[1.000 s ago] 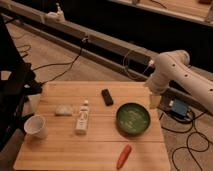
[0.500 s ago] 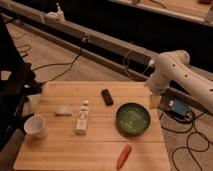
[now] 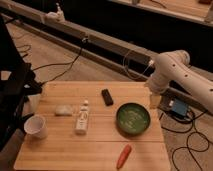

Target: Pick up the ceramic bowl

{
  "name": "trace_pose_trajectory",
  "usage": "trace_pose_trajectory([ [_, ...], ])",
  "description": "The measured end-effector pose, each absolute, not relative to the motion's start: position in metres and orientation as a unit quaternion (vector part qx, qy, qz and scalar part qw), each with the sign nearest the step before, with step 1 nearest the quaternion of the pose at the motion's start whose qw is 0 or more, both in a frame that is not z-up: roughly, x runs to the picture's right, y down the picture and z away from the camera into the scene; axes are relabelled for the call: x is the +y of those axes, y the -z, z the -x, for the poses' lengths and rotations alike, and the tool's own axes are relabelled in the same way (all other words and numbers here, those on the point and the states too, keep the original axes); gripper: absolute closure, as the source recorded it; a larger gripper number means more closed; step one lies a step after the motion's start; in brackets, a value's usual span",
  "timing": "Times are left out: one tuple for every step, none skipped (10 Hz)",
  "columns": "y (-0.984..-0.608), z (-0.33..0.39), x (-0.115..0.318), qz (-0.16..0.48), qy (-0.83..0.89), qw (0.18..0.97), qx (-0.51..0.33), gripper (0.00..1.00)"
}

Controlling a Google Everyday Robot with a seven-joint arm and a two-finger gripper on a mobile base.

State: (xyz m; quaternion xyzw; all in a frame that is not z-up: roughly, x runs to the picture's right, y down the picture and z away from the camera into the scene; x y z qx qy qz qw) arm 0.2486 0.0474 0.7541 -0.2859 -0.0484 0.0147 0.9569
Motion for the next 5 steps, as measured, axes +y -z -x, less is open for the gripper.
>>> trace_pose_trajectory([
  [-0.7541,-0.2486,0.0474,0.286,-0.015,0.957,-0.048,0.20],
  [-0.7541,-0.2487,0.0474,0.286,-0.015,0.957,-0.048,0.20],
  [-0.7541,-0.2487,0.0474,0.286,-0.015,0.957,-0.048,0.20],
  [-0.7541,-0.2487,0.0474,0.286,-0.015,0.957,-0.048,0.20],
  [-0.7550,-0.2486,0.0485,0.287,-0.015,0.957,-0.049,0.20],
])
